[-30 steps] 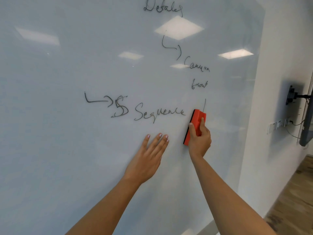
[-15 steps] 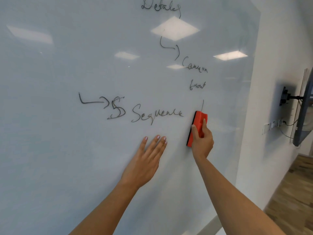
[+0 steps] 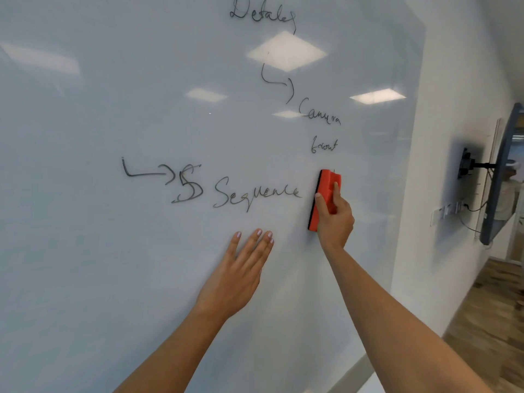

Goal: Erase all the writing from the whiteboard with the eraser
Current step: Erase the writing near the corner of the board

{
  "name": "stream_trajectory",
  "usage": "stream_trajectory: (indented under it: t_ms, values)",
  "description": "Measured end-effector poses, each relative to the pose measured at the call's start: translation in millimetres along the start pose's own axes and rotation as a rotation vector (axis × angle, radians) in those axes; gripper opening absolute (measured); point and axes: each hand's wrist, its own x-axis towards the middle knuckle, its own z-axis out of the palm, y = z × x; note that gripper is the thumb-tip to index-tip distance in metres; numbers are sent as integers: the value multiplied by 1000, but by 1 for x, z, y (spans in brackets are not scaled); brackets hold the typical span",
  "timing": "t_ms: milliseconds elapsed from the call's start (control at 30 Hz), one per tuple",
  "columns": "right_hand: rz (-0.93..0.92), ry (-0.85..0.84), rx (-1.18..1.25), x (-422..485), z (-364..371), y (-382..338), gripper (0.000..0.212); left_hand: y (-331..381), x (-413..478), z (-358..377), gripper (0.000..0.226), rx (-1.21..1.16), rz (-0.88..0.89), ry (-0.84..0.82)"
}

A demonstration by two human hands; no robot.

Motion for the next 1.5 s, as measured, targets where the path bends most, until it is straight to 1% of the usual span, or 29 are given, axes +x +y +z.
stream_trajectory:
  t_ms: [100, 200, 267, 333, 400, 467, 533, 633, 700, 767, 833, 933, 1033, 1100, 1133, 1233, 1267, 1300, 1400, 1500]
  values:
    - [-19, 1, -10, -12, -4, 15, 57, 0, 0, -1, 66, -6, 0, 1]
    - [45, 86, -32, 7, -2, 12, 57, -1, 0, -1, 67, -4, -1, -5]
    - [91, 110, -33, 29, 3, -1, 57, -1, 0, -1, 67, -6, 0, -10]
    - [77, 94, -24, 43, 5, -11, 58, -1, 0, -1, 68, -13, -2, -7]
    - [20, 45, -14, 40, 4, -15, 59, -1, 0, -1, 68, -19, -4, -9]
    - [-29, -10, 15, 20, 0, -8, 59, -1, 0, 0, 68, -18, -4, -12]
    - [-36, -24, 17, -5, -4, 10, 58, -1, 1, -1, 68, -16, -7, -15]
    - [64, 36, -14, -31, -6, 31, 58, -2, 0, -3, 66, -21, -2, -30]
    - [141, 94, -23, -34, -1, 27, 57, -3, -2, -4, 63, -38, -5, -27]
    - [166, 126, -2, -35, 5, 12, 56, -5, 0, -6, 61, -74, -14, -21]
    - [92, 96, 24, -41, 13, -6, 56, -8, 1, -12, 62, -122, -64, -21]
    - [-176, 6, 30, -66, 24, -27, 56, -18, -4, -22, 64, -115, -159, -26]
    - [-390, -89, -72, -90, 23, -17, 57, -33, -19, -31, 64, -79, -181, -27]
    - [-419, -107, -85, -92, 15, -6, 58, -48, -34, -37, 63, -65, -191, -22]
    - [-383, -84, -72, -87, 15, -5, 58, -56, -41, -41, 63, -56, -200, -19]
    - [-153, 24, 34, -67, 26, -28, 55, -77, -62, -52, 63, -17, -214, -13]
    - [-127, 43, 55, -65, 32, -40, 55, -82, -67, -54, 63, -7, -221, -10]
    - [-163, 45, 50, -68, 38, -51, 54, -88, -71, -56, 64, 5, -233, -8]
    - [-441, -32, -24, -99, 47, -67, 55, -100, -81, -62, 64, 30, -251, -10]
    - [-639, -135, -105, -124, 40, -48, 54, -109, -94, -66, 64, 54, -242, -12]
